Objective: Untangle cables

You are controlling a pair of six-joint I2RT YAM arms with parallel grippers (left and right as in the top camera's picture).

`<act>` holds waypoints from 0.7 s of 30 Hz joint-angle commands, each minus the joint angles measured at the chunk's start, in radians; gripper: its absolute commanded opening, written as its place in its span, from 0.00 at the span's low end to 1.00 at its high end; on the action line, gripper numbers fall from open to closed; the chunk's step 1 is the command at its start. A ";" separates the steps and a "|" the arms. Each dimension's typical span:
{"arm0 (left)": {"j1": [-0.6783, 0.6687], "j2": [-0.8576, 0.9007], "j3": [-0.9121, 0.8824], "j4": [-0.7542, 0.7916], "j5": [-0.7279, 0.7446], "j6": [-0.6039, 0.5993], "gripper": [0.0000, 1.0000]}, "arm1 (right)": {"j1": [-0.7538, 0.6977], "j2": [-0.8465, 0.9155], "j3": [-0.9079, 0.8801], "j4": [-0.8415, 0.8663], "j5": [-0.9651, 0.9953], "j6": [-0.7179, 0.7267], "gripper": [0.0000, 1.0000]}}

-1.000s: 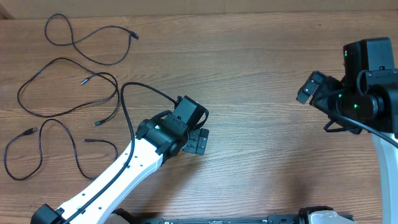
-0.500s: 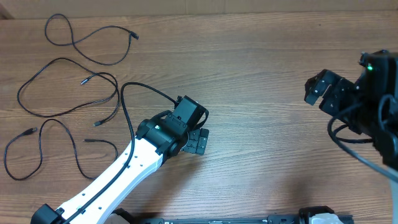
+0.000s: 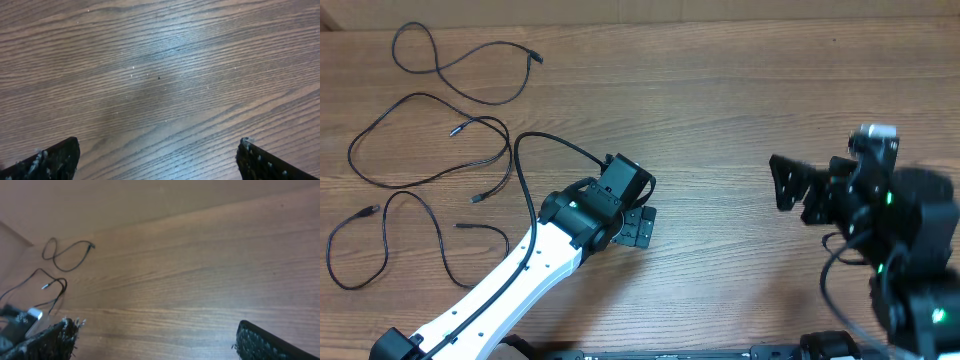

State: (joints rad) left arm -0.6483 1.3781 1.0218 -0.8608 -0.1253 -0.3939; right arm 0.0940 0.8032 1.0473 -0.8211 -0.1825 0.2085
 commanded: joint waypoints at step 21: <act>-0.006 -0.011 0.018 0.002 -0.015 -0.021 1.00 | -0.006 -0.800 -0.946 0.712 -0.096 -0.057 1.00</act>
State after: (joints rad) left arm -0.6483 1.3781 1.0218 -0.8612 -0.1284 -0.3939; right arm 0.0921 0.0124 0.1562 -0.1837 -0.2623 0.1661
